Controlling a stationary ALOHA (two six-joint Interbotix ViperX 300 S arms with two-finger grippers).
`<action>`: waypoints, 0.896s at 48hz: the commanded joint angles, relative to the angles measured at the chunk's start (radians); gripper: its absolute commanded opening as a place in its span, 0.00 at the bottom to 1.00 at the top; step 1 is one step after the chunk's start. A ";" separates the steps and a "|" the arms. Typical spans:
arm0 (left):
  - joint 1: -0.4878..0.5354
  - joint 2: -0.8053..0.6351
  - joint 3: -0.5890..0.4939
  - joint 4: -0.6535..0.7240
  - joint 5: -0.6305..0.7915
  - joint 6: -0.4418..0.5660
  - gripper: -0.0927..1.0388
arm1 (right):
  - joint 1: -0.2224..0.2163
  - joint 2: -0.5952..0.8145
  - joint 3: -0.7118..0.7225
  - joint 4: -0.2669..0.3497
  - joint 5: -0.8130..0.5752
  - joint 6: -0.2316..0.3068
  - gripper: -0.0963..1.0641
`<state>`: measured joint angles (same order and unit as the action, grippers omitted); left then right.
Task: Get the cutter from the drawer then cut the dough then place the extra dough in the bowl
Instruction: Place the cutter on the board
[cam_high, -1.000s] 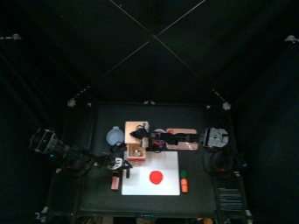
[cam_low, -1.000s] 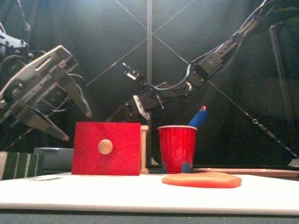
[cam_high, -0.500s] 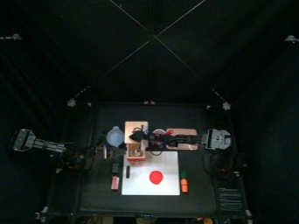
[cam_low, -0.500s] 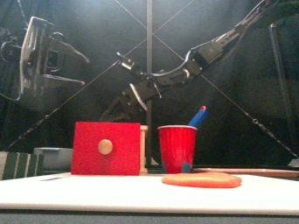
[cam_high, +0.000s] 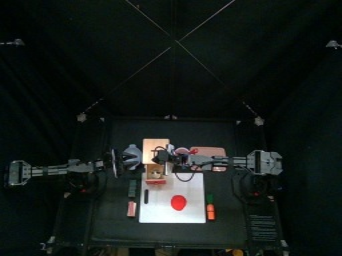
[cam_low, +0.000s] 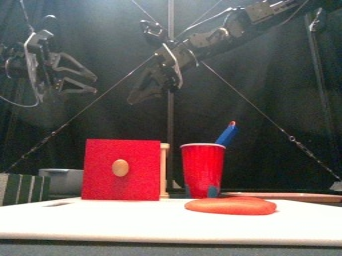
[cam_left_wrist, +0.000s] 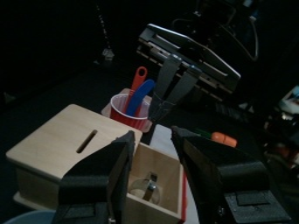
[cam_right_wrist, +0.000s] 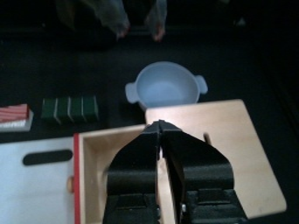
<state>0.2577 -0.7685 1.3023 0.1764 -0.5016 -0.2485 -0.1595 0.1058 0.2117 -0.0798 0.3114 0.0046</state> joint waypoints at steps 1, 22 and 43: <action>-0.012 0.000 -0.009 0.077 -0.011 0.006 0.77 | 0.009 -0.020 -0.054 0.043 0.072 0.000 0.32; -0.049 -0.031 -0.003 0.100 -0.035 0.008 0.77 | 0.034 0.092 -0.152 0.077 0.209 -0.003 0.83; -0.057 -0.080 0.054 0.141 -0.037 0.006 0.77 | 0.040 0.176 -0.169 0.043 0.212 -0.008 0.83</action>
<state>0.2040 -0.8483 1.3668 0.3206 -0.5292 -0.2424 -0.1243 0.2976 0.0690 -0.0368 0.5262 0.0000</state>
